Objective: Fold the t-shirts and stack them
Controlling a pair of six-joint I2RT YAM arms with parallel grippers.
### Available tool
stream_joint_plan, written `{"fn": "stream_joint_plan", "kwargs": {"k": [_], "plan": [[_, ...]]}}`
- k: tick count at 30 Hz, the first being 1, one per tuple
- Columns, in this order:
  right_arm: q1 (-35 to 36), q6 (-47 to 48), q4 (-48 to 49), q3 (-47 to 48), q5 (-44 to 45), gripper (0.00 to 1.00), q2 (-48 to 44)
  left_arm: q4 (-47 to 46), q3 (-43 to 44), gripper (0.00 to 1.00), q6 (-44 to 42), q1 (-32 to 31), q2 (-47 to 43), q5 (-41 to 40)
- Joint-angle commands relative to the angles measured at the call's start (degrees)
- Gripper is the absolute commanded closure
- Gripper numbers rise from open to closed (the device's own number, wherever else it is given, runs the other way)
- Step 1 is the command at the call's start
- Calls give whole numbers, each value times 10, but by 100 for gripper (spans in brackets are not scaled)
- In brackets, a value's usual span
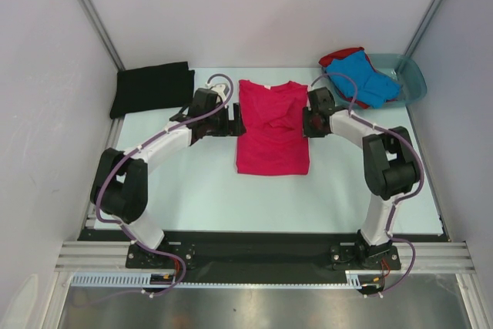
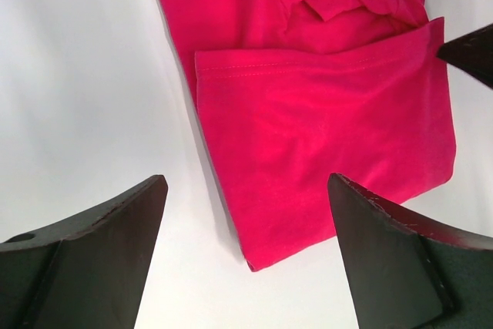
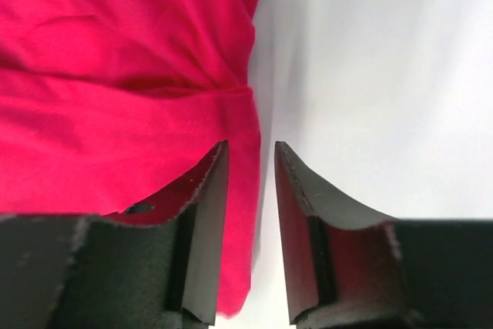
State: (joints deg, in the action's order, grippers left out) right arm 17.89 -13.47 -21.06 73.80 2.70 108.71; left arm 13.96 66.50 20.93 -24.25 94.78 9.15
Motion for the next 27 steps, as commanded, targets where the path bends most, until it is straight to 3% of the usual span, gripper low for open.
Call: {"fn": "stream_joint_plan", "kwargs": {"k": [1, 7, 14, 20, 27], "plan": [[1, -3, 1, -1, -9, 64, -84, -15, -9, 8, -3, -3, -16, -7], [0, -10, -26, -58, -19, 55, -147, -35, -67, 7, 18, -7, -41, 32], [-13, -55, 0, -158, -136, 48, -197, -118, -194, 2, 74, -7, -91, 97], [-39, -102, 53, -239, -200, 42, -240, -243, -293, 0, 112, -6, -123, 150], [-80, -130, 122, -301, -268, 40, -246, -418, -363, 0, 180, 5, -93, 220]]}}
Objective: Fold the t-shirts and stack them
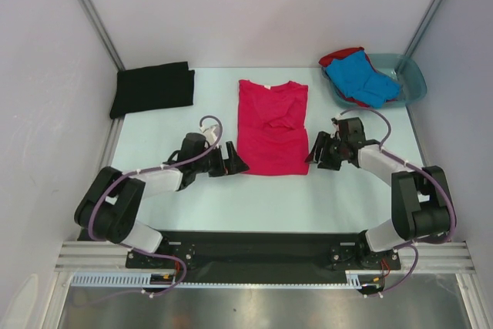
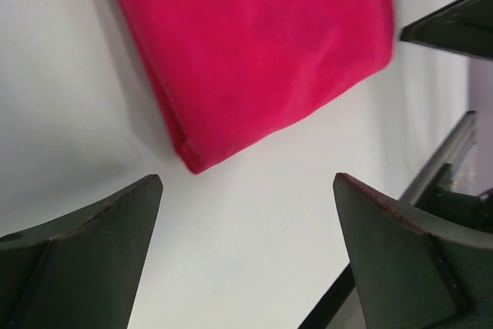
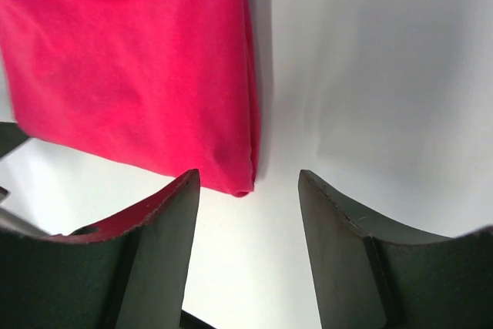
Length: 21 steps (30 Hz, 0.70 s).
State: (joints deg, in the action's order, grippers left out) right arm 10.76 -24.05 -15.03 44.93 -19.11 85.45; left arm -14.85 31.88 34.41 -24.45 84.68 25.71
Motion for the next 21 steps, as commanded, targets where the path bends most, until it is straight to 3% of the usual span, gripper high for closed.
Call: {"fn": "stream_joint_plan", "kwargs": {"k": [1, 9, 16, 21], "plan": [[-15, -25, 69, -24, -62, 40, -13, -151, -30, 0, 54, 10, 22, 63], [-42, -70, 144, -78, -111, 40, 9, -417, -82, 3, 167, 32, 132, 144], [-43, -83, 200, -99, -129, 40, 32, -598, -117, 9, 243, 46, 237, 162], [-43, -90, 219, -101, -133, 40, 51, -583, -118, 13, 232, 49, 250, 152]]}}
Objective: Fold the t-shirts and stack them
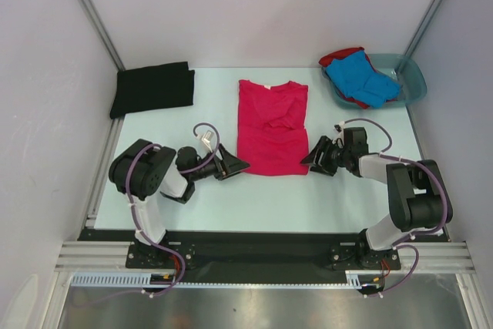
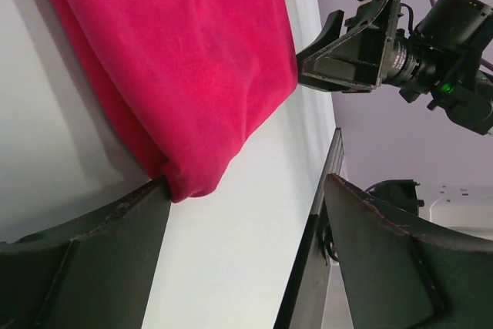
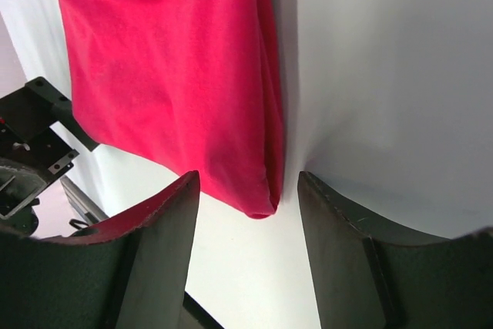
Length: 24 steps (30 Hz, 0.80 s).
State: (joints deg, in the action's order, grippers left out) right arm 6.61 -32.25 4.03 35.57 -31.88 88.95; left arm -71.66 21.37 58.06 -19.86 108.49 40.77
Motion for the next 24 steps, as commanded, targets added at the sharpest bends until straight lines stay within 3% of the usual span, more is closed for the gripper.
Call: {"fn": "stream_joint_plan", "kwargs": {"k": [1, 7, 10, 15, 24], "plan": [[-2, -8, 28, -9, -7, 40, 17, 24, -12, 14, -15, 3, -2, -8], [-2, -13, 41, -11, -15, 40, 33, 256, 17, 14, -140, 3, -86, -69], [-1, -20, 52, -15, -21, 40, 35, 318, 27, 14, -179, 3, -118, -98], [0, -28, 61, -23, -24, 40, 37, 338, 34, 16, -195, 3, -122, -107], [10, -47, 77, -45, -20, 41, 32, 337, 32, 29, -198, -5, -108, -115]]}}
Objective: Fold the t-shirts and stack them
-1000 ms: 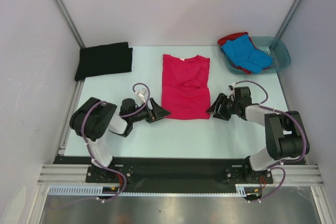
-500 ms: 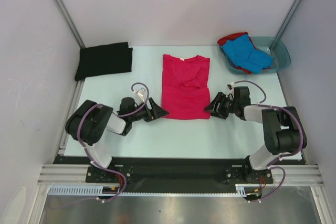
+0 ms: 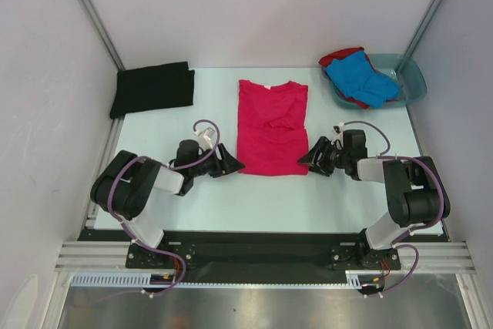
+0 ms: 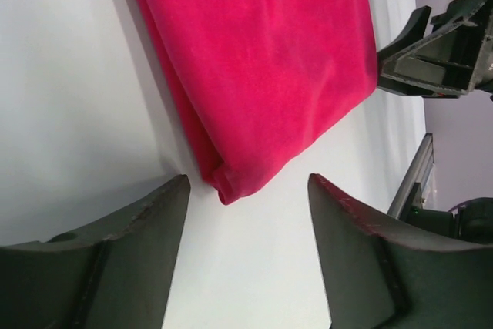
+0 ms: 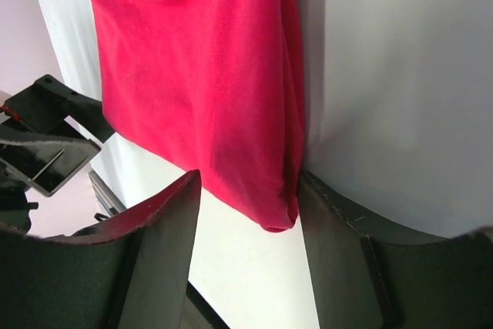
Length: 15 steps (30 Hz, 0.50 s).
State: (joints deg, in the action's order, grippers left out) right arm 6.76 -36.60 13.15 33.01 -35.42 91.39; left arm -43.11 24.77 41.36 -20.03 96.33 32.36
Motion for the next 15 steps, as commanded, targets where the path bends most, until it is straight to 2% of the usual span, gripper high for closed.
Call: {"fn": "stream_joint_plan", "kwargs": {"k": [1, 3, 4, 6, 9, 15], "plan": [[11, -6, -13, -23, 16, 41, 9, 50, -2, 32, -32, -4, 14, -32], [14, -12, -7, -25, 17, 43, 10, 49, -1, 35, -33, -7, 17, -33], [18, -15, -5, -28, 17, 43, 12, 49, 0, 40, -35, -8, 19, -34], [22, -21, 2, -30, 17, 45, 16, 47, 0, 42, -34, -10, 25, -34], [31, -31, 14, -35, 16, 46, 19, 33, -2, 54, -30, -12, 35, -30], [36, -37, 21, -43, 20, 47, 19, -8, -4, 61, -11, -18, 61, -13]]}}
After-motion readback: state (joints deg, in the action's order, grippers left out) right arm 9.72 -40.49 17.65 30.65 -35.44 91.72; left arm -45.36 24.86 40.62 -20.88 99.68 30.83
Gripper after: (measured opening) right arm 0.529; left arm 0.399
